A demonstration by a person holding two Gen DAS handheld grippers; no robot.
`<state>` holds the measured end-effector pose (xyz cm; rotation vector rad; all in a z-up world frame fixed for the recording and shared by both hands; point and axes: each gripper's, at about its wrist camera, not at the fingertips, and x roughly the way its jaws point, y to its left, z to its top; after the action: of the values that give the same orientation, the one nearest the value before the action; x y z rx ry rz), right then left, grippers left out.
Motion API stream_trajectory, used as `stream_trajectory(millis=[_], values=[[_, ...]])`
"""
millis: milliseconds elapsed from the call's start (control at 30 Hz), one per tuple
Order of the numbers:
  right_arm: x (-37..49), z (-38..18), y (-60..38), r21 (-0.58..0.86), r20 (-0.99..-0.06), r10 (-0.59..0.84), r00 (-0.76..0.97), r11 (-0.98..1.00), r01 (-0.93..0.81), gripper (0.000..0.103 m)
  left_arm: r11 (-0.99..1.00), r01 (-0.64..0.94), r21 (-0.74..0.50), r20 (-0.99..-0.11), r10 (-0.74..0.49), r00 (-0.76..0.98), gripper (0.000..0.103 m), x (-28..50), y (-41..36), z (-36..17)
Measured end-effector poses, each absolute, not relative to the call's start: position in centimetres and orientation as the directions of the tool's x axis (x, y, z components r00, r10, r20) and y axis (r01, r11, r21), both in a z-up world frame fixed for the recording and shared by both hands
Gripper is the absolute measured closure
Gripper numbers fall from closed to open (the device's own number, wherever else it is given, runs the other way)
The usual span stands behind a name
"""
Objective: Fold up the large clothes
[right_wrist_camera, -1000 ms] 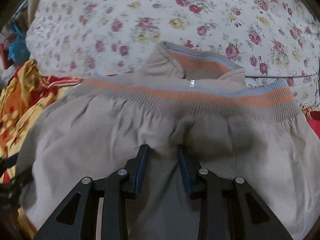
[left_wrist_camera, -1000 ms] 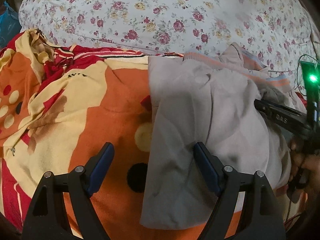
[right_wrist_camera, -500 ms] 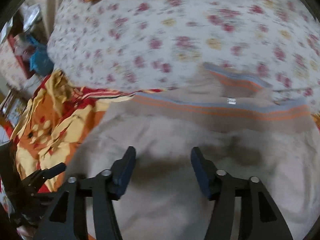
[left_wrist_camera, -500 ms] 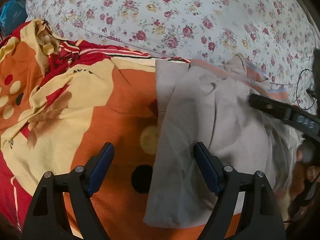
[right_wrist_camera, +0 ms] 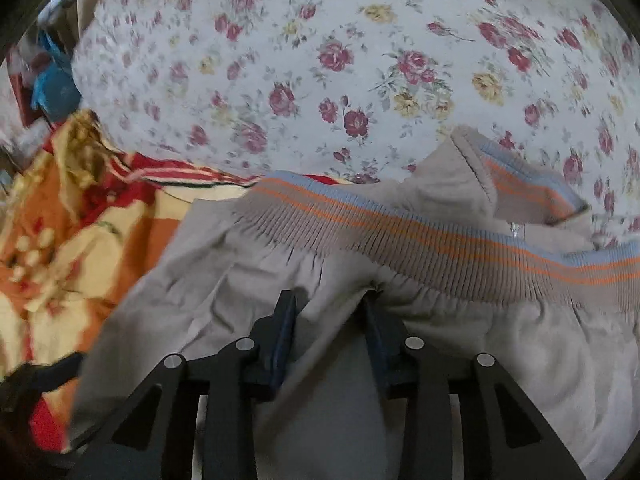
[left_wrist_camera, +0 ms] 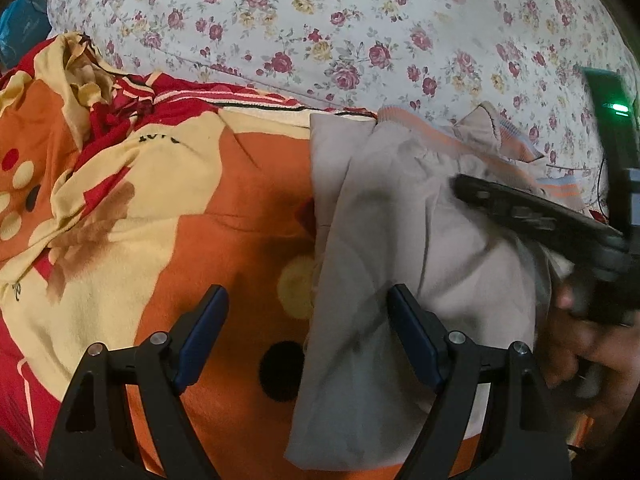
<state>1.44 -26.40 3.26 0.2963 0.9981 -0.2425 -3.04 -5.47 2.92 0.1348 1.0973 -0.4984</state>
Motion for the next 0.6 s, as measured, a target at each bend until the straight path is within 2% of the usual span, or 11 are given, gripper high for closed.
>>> stream_trajectory(millis=[33, 167, 300, 367, 433, 467, 600], values=[[0.5, 4.1, -27.0, 0.171, -0.846, -0.038, 0.531, 0.926, 0.337, 0.067, 0.883, 0.450, -0.138, -0.876, -0.320, 0.360, 0.021, -3.0, -5.5, 3.0], [-3.2, 7.2, -28.6, 0.204, -0.812, -0.032, 0.583, 0.920, 0.334, 0.049, 0.886, 0.436, -0.158, -0.874, -0.332, 0.356, 0.021, -2.9, -5.2, 3.1], [-7.4, 8.4, -31.6, 0.170, -0.799, -0.110, 0.591, 0.901, 0.398, 0.049, 0.890, 0.418, -0.183, -0.873, -0.343, 0.348, 0.021, -2.7, -5.0, 2.9], [-8.1, 6.9, -33.0, 0.131, -0.831, -0.143, 0.537, 0.889, 0.439, 0.050, 0.889, 0.422, -0.180, -0.871, -0.344, 0.352, 0.021, -2.7, -5.2, 2.8], [-8.4, 3.9, -34.1, 0.084, -0.885, -0.146, 0.442, 0.884, 0.460, 0.061, 0.885, 0.429, -0.181, -0.863, -0.352, 0.364, 0.021, -2.5, -5.4, 2.8], [-8.6, 3.4, -34.2, 0.081, -0.888, -0.142, 0.437, 0.888, 0.452, 0.062, 0.885, 0.426, -0.189, -0.861, -0.358, 0.362, 0.020, -2.3, -5.4, 2.7], [-10.3, 5.1, -33.3, 0.059, -0.869, -0.155, 0.471, 0.911, 0.409, 0.057, 0.878, 0.392, -0.274, -0.859, -0.407, 0.311, 0.019, -1.1, -4.9, 1.8]])
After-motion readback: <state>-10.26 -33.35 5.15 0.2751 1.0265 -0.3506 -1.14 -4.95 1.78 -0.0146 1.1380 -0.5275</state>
